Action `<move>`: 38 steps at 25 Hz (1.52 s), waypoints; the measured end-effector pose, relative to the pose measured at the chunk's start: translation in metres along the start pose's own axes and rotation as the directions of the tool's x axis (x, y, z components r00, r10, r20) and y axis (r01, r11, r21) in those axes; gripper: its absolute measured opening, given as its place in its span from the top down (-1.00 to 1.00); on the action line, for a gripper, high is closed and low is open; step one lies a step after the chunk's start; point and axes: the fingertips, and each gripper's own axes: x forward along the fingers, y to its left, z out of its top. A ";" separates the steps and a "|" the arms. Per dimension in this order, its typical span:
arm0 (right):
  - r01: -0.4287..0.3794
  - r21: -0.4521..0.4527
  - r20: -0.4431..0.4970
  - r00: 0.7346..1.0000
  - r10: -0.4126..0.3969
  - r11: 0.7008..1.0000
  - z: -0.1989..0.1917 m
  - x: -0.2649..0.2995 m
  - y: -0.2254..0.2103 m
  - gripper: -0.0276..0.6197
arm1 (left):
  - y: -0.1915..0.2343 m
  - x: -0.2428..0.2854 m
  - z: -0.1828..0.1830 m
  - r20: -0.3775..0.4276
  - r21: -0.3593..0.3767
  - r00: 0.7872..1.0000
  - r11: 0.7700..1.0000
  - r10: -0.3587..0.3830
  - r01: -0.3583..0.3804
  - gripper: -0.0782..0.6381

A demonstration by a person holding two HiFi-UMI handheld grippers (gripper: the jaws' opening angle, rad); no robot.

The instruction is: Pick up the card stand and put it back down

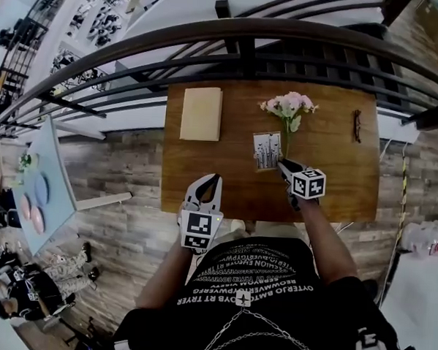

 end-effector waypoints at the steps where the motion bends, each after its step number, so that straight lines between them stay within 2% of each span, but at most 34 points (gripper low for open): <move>1: 0.003 -0.002 -0.005 1.000 -0.003 1.000 -0.004 0.005 -0.003 0.64 | 0.001 -0.001 -0.003 -0.007 -0.004 1.000 1.000 0.004 -0.004 0.70; 10: 0.043 -0.031 0.020 0.999 -0.043 0.999 -0.018 0.034 -0.024 0.64 | 0.007 -0.011 -0.026 -0.060 -0.017 0.998 1.000 0.023 -0.024 0.70; 15: 0.067 -0.110 0.077 0.995 -0.059 0.992 -0.018 0.035 -0.026 0.66 | 0.011 -0.015 -0.028 -0.064 -0.014 0.998 0.999 0.029 -0.030 0.70; 19: 0.078 -0.148 0.080 0.995 -0.066 0.986 -0.025 0.032 -0.024 0.66 | 0.010 -0.017 -0.026 -0.057 -0.009 0.998 1.000 0.025 -0.025 0.70; 26: 0.154 -0.296 0.057 0.988 -0.144 0.943 -0.039 0.027 -0.019 0.67 | 0.007 -0.027 -0.030 -0.046 -0.003 0.999 1.000 0.022 -0.022 0.70; 31: 0.188 -0.314 0.042 0.982 -0.185 0.931 -0.049 0.024 -0.014 0.67 | 0.007 -0.037 -0.029 -0.021 0.008 0.999 1.000 0.029 -0.029 0.70; 36: 0.236 -0.372 0.020 0.969 -0.247 0.898 -0.059 0.026 -0.014 0.68 | 0.007 -0.048 -0.031 -0.009 0.015 1.000 1.000 0.027 -0.027 0.70; 38: 0.239 -0.374 0.003 0.966 -0.257 0.896 -0.064 0.026 -0.013 0.69 | 0.007 -0.052 -0.033 -0.005 0.016 1.000 0.999 0.028 -0.028 0.70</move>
